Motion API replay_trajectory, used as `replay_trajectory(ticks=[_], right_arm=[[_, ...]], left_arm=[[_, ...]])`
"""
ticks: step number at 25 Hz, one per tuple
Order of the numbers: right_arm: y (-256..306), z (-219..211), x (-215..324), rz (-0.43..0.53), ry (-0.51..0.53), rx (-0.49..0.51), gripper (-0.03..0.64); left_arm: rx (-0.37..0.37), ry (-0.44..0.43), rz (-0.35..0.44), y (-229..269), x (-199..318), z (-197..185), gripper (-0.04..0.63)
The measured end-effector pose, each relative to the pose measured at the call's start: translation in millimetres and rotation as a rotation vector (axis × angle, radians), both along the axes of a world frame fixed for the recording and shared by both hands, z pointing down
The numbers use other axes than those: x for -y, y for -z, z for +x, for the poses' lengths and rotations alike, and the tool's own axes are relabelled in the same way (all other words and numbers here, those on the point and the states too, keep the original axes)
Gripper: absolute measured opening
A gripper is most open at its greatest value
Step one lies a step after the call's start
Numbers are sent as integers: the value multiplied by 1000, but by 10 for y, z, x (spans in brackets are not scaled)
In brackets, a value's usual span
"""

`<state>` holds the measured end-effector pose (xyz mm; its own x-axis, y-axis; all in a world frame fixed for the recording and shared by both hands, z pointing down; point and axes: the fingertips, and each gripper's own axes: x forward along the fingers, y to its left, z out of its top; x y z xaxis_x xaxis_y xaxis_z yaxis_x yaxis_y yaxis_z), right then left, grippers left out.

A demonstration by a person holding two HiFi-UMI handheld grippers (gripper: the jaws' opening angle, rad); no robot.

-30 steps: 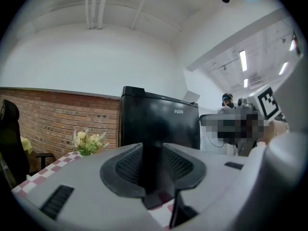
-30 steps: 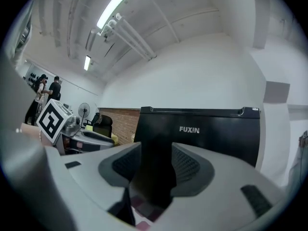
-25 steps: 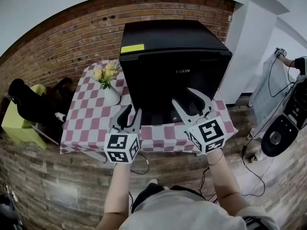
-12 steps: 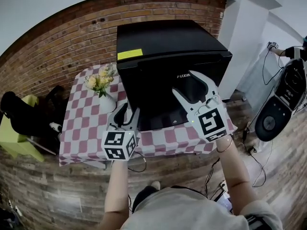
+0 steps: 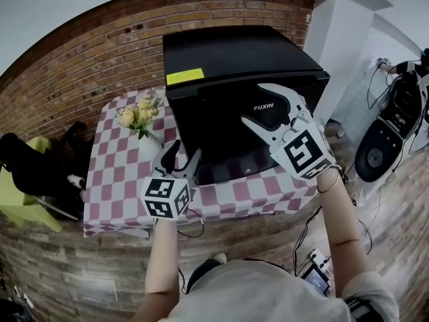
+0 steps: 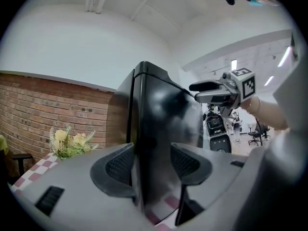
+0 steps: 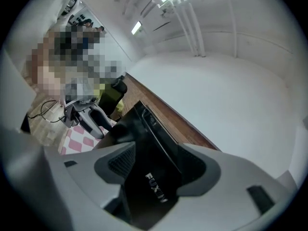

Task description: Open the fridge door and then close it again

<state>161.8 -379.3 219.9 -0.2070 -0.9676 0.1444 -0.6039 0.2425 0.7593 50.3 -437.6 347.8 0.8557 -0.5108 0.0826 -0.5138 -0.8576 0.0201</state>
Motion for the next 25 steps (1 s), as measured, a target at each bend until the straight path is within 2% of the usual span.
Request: replay_trajectory(ticks=[5,12,16,25], right_arm=[[-37,-50,83,-58,43,-69,261],[-56,-30,171,-109,45,-172,245],[-132,-16,192,-138,43,-240,204],[-139,-32,199,-136,59,-260,186]], left_arm=[[15,-26,-21,-72,93,43,221],[19,-64,-25,-63,166,92,222],[28,-90,-15,-68,156,104,221],[14,-99,-3,-62,173,103,221]])
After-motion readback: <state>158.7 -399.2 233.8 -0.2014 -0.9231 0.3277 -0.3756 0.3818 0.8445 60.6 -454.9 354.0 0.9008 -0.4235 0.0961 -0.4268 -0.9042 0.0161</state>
